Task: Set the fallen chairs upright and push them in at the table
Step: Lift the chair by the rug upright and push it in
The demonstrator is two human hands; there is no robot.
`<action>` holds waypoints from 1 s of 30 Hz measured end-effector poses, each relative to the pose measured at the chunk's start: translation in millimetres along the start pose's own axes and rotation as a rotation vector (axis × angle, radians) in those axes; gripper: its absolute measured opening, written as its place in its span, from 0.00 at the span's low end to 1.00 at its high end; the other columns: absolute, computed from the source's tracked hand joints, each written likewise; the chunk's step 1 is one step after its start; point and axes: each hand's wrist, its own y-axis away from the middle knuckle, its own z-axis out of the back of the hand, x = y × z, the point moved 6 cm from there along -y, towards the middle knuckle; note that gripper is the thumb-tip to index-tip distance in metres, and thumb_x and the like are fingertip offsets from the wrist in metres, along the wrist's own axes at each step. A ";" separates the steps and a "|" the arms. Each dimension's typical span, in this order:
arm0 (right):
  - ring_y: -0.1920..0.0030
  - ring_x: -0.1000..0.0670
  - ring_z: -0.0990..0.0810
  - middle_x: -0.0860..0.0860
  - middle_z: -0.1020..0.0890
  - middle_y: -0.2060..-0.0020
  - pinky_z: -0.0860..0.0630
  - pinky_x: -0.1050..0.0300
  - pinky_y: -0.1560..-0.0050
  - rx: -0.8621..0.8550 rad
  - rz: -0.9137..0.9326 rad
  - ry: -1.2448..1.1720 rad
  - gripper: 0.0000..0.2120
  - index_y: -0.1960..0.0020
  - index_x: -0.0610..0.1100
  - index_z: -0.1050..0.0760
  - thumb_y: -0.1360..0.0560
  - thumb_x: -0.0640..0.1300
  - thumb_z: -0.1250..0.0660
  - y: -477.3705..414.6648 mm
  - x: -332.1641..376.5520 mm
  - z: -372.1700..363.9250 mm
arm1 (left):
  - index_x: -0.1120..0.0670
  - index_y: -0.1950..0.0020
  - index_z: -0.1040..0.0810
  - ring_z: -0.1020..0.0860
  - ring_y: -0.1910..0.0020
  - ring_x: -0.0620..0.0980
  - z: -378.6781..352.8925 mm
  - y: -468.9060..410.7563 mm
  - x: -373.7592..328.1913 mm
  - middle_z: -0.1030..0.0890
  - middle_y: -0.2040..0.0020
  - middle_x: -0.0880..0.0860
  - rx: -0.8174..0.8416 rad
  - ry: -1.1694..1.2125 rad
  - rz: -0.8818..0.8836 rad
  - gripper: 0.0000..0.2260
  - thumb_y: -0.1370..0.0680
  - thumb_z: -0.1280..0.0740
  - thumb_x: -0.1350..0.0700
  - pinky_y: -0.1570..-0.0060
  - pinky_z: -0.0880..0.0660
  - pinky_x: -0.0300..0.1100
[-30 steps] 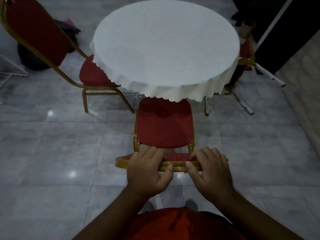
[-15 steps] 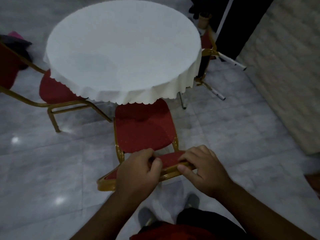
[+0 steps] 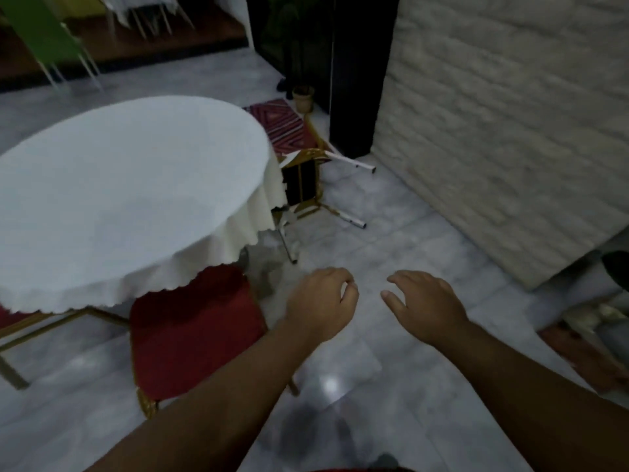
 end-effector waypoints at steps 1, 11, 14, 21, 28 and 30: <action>0.26 0.49 0.32 0.52 0.27 0.27 0.40 0.51 0.27 0.019 -0.032 0.016 0.24 0.27 0.49 0.29 0.18 0.59 0.42 -8.4 -23.1 9.8 | 0.52 0.41 0.18 0.20 0.44 0.52 -11.8 -24.2 -13.8 0.16 0.43 0.51 0.034 -0.021 -0.001 0.13 0.18 0.39 0.50 0.45 0.28 0.43; 0.19 0.48 0.45 0.47 0.42 0.19 0.50 0.49 0.20 0.094 -0.179 -0.006 0.31 0.19 0.45 0.43 0.17 0.61 0.49 -130.6 -176.2 71.1 | 0.56 0.20 0.39 0.39 0.21 0.57 -100.5 -213.9 -91.4 0.37 0.20 0.58 0.378 -0.153 0.146 0.28 0.16 0.47 0.41 0.22 0.46 0.49; 0.19 0.48 0.47 0.47 0.44 0.18 0.50 0.48 0.20 0.122 -0.196 0.032 0.32 0.19 0.45 0.44 0.17 0.61 0.51 -183.5 -214.1 80.0 | 0.57 0.20 0.38 0.40 0.21 0.58 -111.0 -278.1 -84.7 0.36 0.21 0.59 0.360 -0.135 0.185 0.28 0.16 0.45 0.42 0.22 0.46 0.48; 0.19 0.47 0.45 0.46 0.43 0.19 0.49 0.48 0.21 0.151 -0.225 0.128 0.32 0.19 0.45 0.44 0.17 0.61 0.52 -312.5 -277.6 119.4 | 0.59 0.22 0.36 0.36 0.23 0.58 -124.3 -442.2 -75.6 0.33 0.22 0.60 0.383 -0.184 0.153 0.28 0.16 0.43 0.44 0.23 0.42 0.50; 0.19 0.48 0.47 0.47 0.45 0.18 0.53 0.48 0.21 0.149 -0.189 0.053 0.32 0.18 0.45 0.46 0.17 0.61 0.53 -459.4 -322.7 145.9 | 0.60 0.25 0.32 0.33 0.25 0.58 -142.6 -592.8 -90.3 0.30 0.25 0.60 0.378 -0.219 0.182 0.24 0.15 0.44 0.45 0.26 0.40 0.49; 0.19 0.48 0.47 0.47 0.45 0.18 0.52 0.47 0.21 0.172 -0.166 0.061 0.32 0.18 0.45 0.46 0.17 0.61 0.53 -502.1 -342.2 145.4 | 0.59 0.25 0.32 0.33 0.25 0.59 -151.7 -630.3 -91.5 0.30 0.25 0.60 0.368 -0.215 0.206 0.24 0.15 0.44 0.45 0.26 0.40 0.50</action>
